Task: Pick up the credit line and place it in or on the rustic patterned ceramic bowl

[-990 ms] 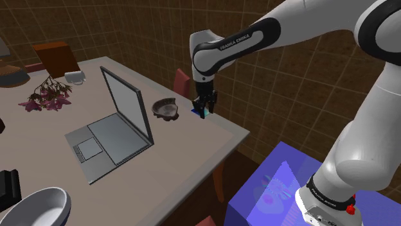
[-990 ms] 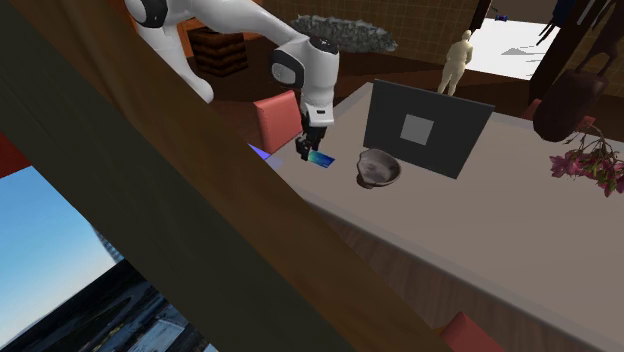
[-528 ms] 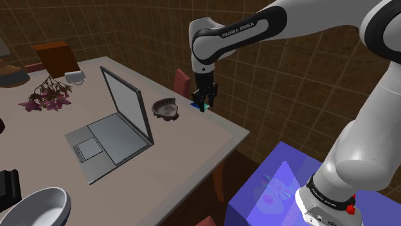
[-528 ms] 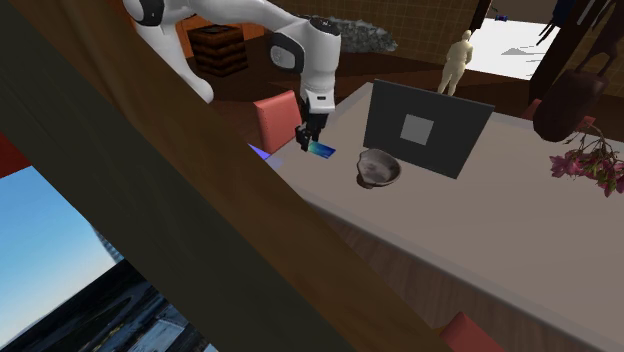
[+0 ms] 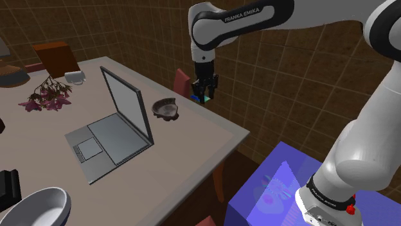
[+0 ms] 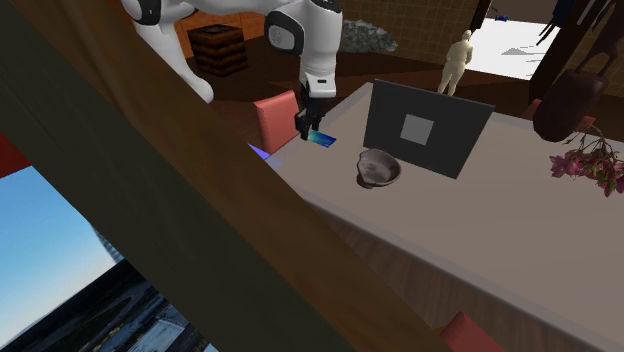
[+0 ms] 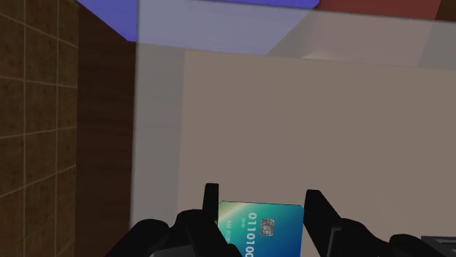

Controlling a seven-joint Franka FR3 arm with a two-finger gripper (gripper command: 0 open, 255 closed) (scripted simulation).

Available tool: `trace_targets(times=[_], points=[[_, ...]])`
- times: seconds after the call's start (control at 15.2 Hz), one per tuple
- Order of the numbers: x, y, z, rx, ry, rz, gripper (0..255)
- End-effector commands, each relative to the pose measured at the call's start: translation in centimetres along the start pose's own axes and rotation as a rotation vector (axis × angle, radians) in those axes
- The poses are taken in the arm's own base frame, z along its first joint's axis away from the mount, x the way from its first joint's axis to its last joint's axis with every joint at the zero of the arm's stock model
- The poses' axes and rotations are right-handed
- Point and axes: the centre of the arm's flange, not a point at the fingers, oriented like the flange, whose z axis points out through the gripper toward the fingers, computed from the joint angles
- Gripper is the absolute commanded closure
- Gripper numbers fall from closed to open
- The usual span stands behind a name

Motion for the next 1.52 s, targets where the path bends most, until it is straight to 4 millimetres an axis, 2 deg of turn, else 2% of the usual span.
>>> trace_targets(times=[0.0,0.13,0.99,1.45], points=[[-0.1,-0.1,-1.1,0.000,0.000,0.000,255],[-0.3,-0.1,-1.8,0.000,0.000,0.000,255],[14.7,-7.5,-5.1,0.000,0.000,0.000,255],[15.2,-7.3,-1.4,0.000,0.000,0.000,255]])
